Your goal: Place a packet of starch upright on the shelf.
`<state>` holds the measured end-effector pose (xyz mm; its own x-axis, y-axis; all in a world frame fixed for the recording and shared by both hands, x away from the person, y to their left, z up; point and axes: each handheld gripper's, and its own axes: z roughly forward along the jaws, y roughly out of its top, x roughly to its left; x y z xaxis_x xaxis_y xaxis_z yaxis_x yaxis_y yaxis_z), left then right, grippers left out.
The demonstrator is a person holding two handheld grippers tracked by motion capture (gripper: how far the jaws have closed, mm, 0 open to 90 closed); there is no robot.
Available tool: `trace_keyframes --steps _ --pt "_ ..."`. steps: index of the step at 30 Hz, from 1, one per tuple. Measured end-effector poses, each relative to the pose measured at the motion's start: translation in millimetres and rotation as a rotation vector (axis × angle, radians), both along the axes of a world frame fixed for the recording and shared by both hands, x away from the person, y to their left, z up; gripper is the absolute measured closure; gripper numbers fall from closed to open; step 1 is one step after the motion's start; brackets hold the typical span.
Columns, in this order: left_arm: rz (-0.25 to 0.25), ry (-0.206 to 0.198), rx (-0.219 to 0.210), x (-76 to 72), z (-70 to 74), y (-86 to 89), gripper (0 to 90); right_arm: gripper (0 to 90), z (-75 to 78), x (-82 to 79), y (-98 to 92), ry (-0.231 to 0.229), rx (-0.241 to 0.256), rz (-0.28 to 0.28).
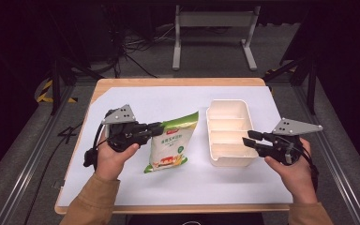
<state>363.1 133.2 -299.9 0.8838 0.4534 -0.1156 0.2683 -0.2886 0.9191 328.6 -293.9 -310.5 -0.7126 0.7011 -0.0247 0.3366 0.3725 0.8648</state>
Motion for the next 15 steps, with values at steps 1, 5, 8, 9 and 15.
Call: trace_keyframes --steps 1,5,8,9,15 --pt "-0.02 -0.006 -0.005 -3.1 2.3 -1.4 81.1 63.2 0.5 -0.8 2.3 0.0 0.005 0.009" --pt "-0.107 -0.053 0.002 -9.3 7.5 -7.3 81.1 59.0 3.5 -3.4 16.0 -0.01 0.013 0.055" --pt "-0.146 -0.066 0.004 -13.0 8.8 -11.9 81.1 56.9 6.3 -4.8 24.3 -0.019 0.034 0.089" --pt "-0.153 -0.073 0.006 -13.6 9.2 -12.8 81.2 55.6 7.3 -5.4 28.5 -0.021 0.045 0.109" --pt "-0.191 -0.09 0.001 -23.2 14.3 -22.0 81.3 47.2 4.4 -5.9 50.5 -0.011 0.06 0.178"
